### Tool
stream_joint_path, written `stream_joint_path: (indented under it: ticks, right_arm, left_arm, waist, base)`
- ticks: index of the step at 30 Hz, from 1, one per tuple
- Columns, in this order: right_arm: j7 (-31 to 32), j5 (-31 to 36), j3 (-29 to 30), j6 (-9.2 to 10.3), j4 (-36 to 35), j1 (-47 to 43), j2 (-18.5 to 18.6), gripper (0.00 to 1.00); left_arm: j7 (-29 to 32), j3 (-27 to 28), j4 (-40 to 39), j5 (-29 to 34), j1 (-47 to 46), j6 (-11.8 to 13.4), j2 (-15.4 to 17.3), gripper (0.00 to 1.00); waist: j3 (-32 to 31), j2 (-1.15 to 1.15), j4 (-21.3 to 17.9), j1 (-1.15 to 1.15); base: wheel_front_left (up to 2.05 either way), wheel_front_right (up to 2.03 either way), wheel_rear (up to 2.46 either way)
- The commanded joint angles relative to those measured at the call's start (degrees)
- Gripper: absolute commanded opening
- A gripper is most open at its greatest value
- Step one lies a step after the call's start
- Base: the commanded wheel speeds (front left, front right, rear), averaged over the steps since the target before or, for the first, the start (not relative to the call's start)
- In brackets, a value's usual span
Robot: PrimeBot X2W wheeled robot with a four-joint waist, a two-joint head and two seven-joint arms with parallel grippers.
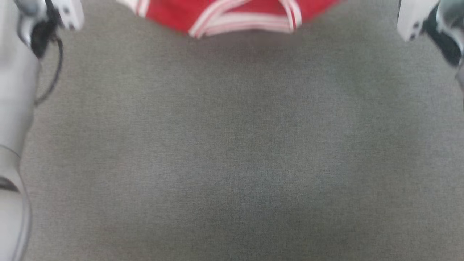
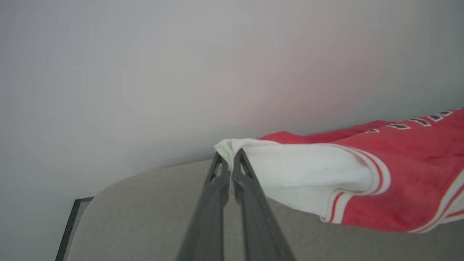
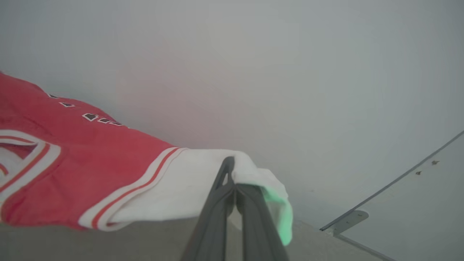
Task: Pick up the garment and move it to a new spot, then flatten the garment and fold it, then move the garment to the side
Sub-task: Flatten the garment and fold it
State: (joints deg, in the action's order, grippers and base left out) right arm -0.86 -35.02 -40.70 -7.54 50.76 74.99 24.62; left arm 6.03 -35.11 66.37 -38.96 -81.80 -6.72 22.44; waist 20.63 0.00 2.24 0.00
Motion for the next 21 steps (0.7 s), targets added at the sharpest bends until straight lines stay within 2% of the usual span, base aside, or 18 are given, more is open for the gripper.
stream_joint_path:
  ticks: [1, 8, 12, 13, 15, 18, 21]
  right_arm:
    - [1.84, -2.87, -1.24, 0.1, -2.51, -3.25, 1.46, 0.0]
    - [9.91, -12.79, -4.75, 0.1, -14.97, -15.93, 8.28, 0.0]
    - [13.51, -16.82, -4.44, 0.1, -22.03, -23.72, 12.41, 0.0]
    - [13.51, -16.82, -4.44, 0.1, -22.03, -23.72, 12.41, 0.0]
    - [15.09, -18.07, -3.99, 0.1, -25.26, -27.67, 14.47, 0.0]
    - [17.43, -19.84, -2.55, 0.1, -29.87, -33.66, 16.7, 0.0]
    - [19.94, -21.54, -0.36, 0.1, -34.28, -39.43, 18.42, 0.0]
  left_arm:
    - [1.73, -0.2, 0.51, -0.89, 2.9, -0.34, -0.41, 0.0]
    - [8.36, -2.42, -1.72, -3.4, 15.07, -0.72, 1.14, 0.0]
    - [10.42, -3.28, -7.49, -5.53, 22.97, -0.72, 3.34, 0.0]
    - [10.42, -3.28, -7.49, -5.53, 22.97, -0.72, 3.34, 0.0]
    - [11.4, -3.57, -11.11, -5.83, 26.54, -0.72, 5.39, 0.0]
    - [13.02, -2.95, -17.52, -7.61, 32.77, 0.8, 7.82, 0.0]
    - [15.11, -1.8, -25.68, -9.78, 39.43, 4.11, 11.13, 0.0]
  waist:
    - [-1.57, 0.0, 0.5, 0.0]
    - [-5.59, 0.0, 0.53, 0.0]
    - [-7.05, 0.0, 0.55, 0.0]
    - [-7.05, 0.0, 0.55, 0.0]
    - [-7.58, 0.0, 0.6, 0.0]
    - [-8.32, 0.0, 0.49, 0.0]
    - [-8.76, 0.0, 0.31, 0.0]
  base:
    - [0.0, 0.0, 0.0]
    - [0.0, 0.0, 0.0]
    - [0.0, 0.0, 0.0]
    - [0.0, 0.0, 0.0]
    - [0.0, 0.0, 0.0]
    - [0.0, 0.0, 0.0]
    - [0.0, 0.0, 0.0]
